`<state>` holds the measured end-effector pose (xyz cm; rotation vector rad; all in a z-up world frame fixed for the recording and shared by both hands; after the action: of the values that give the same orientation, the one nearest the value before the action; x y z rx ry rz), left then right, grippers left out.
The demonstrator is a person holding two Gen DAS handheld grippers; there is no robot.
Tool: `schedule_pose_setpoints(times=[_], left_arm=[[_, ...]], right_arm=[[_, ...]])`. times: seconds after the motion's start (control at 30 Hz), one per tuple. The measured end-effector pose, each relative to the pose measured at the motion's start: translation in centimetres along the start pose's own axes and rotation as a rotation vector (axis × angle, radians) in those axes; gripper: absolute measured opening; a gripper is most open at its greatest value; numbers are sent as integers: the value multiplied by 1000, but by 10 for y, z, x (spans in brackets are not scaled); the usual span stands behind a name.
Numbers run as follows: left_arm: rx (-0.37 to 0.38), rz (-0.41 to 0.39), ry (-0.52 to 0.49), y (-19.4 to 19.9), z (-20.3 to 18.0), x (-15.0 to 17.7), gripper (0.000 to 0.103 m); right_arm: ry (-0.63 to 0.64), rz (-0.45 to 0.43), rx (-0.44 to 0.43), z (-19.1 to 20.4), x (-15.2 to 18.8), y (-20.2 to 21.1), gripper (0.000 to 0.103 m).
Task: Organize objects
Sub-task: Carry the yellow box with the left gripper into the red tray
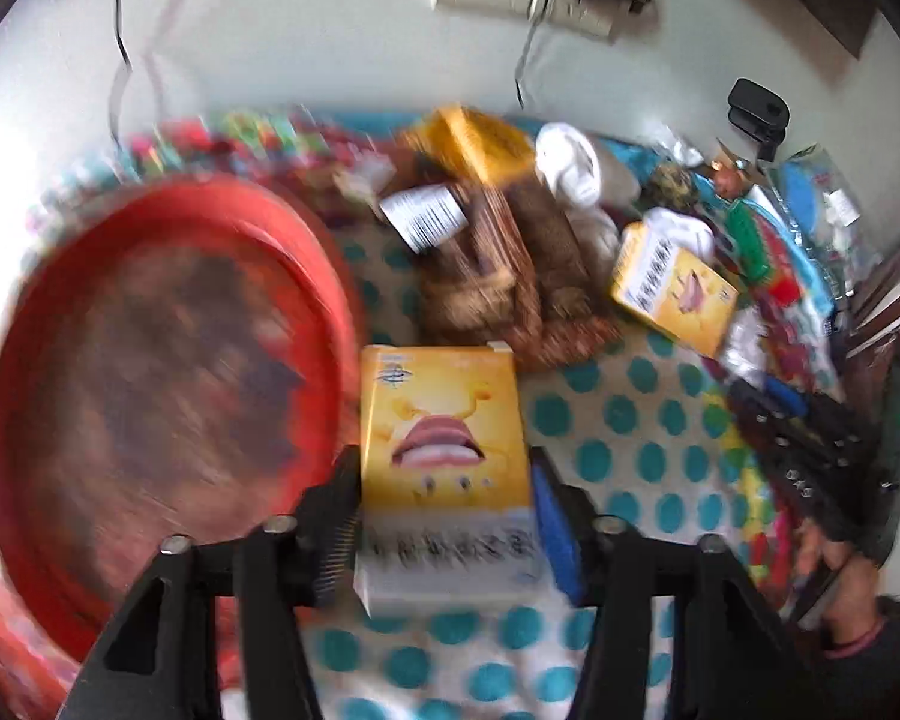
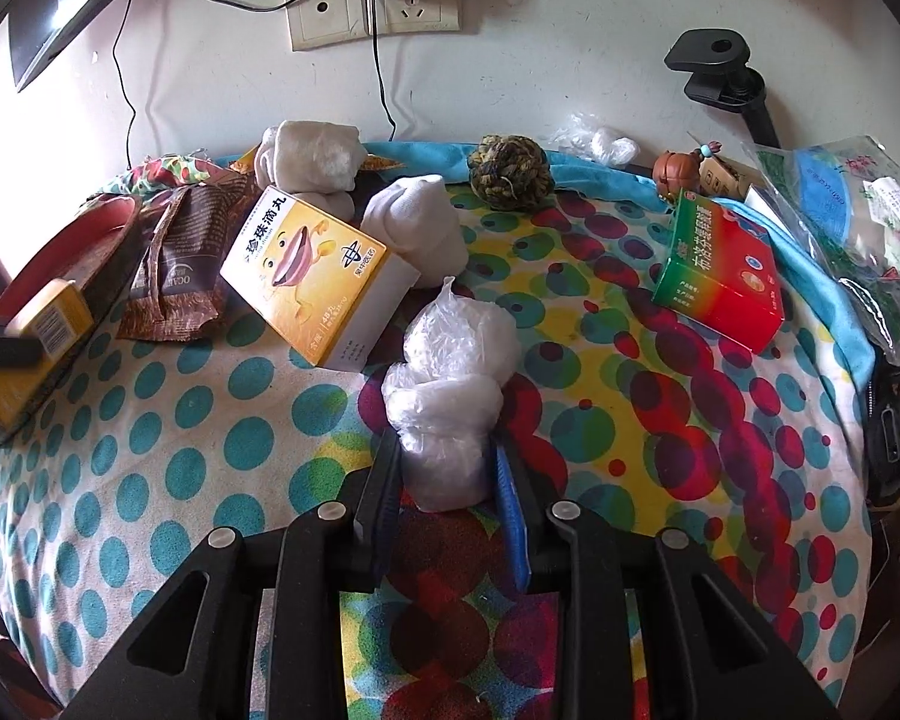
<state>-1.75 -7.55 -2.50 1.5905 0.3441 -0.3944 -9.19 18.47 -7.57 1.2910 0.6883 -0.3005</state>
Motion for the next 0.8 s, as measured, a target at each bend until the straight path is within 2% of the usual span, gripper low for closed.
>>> schedule_pose_setpoints(times=[0.03, 0.1, 0.17, 0.27, 0.43, 0.53, 0.8], left_arm=[[-2, -14, -13, 6, 0, -2, 52], [-62, -41, -25, 16, 8, -7, 52], [-84, -52, -25, 17, 17, -13, 52], [-85, -31, 29, 13, 46, -18, 52], [-155, -4, 94, -1, 88, -21, 52], [-167, 24, 146, -16, 116, -25, 52], [-243, 41, 160, -42, 158, -44, 52]], right_arm=[[-1, 0, -1, 0, 0, 0, 27], [-1, 0, -1, 0, 0, 0, 27], [-1, 0, -1, 1, 0, 0, 27], [0, 0, 0, 1, 0, 1, 27], [-1, 1, -1, 1, -1, 1, 27], [0, 1, 0, 2, -1, 1, 27], [0, 1, 4, 1, -1, 2, 28]])
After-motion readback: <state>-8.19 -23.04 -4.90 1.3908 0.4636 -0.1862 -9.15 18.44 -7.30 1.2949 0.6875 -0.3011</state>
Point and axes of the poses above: each gripper's, at about its wrist camera, not at the fingertips, and y roughly against the way its jaws point, z to its left, x to its underside, the point moved 3 cm from there along -y, roughly the way its jaws point, and after that the axes turned 8 degrees about -y, right-handed, at the moved point
